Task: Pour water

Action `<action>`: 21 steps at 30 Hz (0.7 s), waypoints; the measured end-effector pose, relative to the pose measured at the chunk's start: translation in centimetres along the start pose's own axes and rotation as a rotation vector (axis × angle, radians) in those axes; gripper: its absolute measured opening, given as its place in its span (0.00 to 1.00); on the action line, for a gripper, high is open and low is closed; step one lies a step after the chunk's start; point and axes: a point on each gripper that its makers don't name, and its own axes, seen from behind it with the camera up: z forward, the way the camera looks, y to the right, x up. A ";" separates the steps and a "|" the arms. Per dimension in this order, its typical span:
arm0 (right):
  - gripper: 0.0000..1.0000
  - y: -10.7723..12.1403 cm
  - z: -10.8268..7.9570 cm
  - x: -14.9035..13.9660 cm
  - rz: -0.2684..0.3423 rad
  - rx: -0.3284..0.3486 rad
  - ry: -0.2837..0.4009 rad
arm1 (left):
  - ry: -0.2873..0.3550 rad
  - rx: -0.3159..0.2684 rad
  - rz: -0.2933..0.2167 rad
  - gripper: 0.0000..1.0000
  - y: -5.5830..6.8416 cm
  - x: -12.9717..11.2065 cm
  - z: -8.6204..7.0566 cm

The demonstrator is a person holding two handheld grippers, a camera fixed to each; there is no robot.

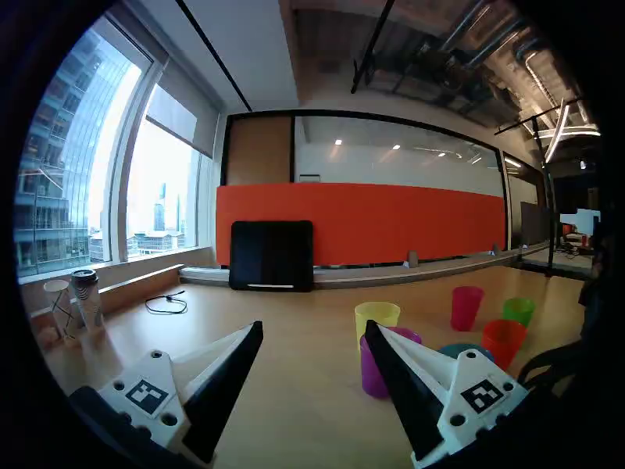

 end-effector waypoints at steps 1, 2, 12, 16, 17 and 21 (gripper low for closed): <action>1.00 0.0 0.0 0.0 0.000 0.001 0.001 | 0.000 0.000 0.000 0.97 0.0 0.0 0.0; 1.00 0.0 0.0 0.1 0.000 0.001 0.003 | -0.001 0.000 0.000 0.97 0.0 0.0 0.0; 1.00 -0.1 -0.2 0.4 -0.013 0.020 0.018 | -0.001 0.000 0.002 0.97 0.0 0.0 0.0; 1.00 0.0 -0.1 0.5 -0.032 0.025 0.026 | -0.002 0.000 0.003 0.97 -0.1 0.0 0.0; 1.00 0.1 -0.1 0.5 -0.037 0.027 0.026 | -0.002 0.000 0.002 0.97 -0.1 0.0 0.0; 1.00 0.2 0.0 0.3 -0.059 0.036 0.028 | -0.002 0.000 0.002 0.97 -0.1 -0.1 0.0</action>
